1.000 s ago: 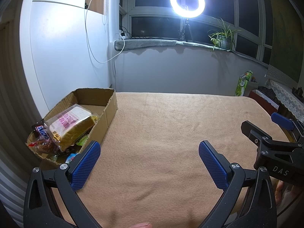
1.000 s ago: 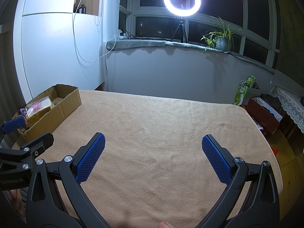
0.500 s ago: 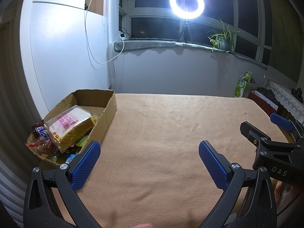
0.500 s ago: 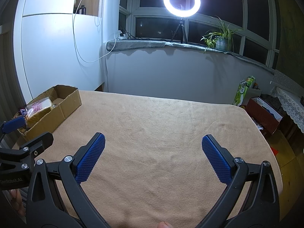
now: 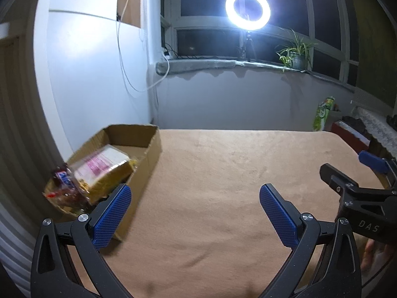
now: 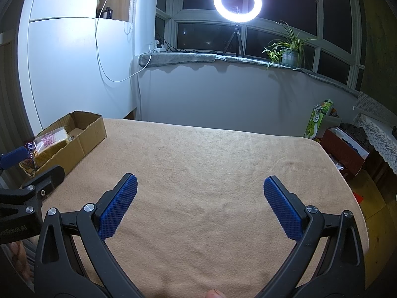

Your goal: Organize snacks

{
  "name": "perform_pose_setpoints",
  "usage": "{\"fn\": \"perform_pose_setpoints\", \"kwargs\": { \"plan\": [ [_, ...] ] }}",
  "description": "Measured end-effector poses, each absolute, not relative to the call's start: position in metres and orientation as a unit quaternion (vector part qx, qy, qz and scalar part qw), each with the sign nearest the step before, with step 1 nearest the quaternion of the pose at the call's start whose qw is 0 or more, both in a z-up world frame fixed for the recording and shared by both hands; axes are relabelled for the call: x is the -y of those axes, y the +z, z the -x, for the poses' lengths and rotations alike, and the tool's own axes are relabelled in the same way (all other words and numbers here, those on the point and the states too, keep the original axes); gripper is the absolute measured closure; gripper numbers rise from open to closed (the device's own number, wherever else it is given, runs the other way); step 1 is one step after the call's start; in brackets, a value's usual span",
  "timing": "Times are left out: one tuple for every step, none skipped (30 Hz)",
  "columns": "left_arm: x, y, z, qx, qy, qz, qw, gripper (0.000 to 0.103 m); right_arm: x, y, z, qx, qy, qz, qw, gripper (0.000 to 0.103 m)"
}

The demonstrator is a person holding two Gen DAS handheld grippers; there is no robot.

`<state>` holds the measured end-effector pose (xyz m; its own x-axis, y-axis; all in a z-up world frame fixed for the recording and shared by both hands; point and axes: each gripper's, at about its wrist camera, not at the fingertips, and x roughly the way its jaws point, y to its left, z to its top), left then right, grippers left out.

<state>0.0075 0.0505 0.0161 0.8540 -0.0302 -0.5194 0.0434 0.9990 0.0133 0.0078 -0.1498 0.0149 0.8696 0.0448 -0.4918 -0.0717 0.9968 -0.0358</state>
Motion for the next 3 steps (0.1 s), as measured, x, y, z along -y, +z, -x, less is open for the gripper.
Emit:
{"fn": "perform_pose_setpoints", "kwargs": {
  "plan": [
    [-0.0513,0.0168,-0.0073,-0.27,-0.018,-0.01,0.963,0.0,0.1499,0.0153,-0.0074,-0.254,0.031,0.027,0.966,0.0],
    [-0.0515,0.0171,-0.0072,-0.27,-0.019,-0.011,0.963,0.0,0.1496,0.0156,-0.0073,-0.253,0.03,0.028,0.966,0.0],
    [-0.0514,0.0177,-0.0066,-0.267,-0.018,-0.013,0.963,0.0,0.1495,0.0155,-0.0074,-0.254,0.031,0.028,0.966,0.0]
  ]
}}
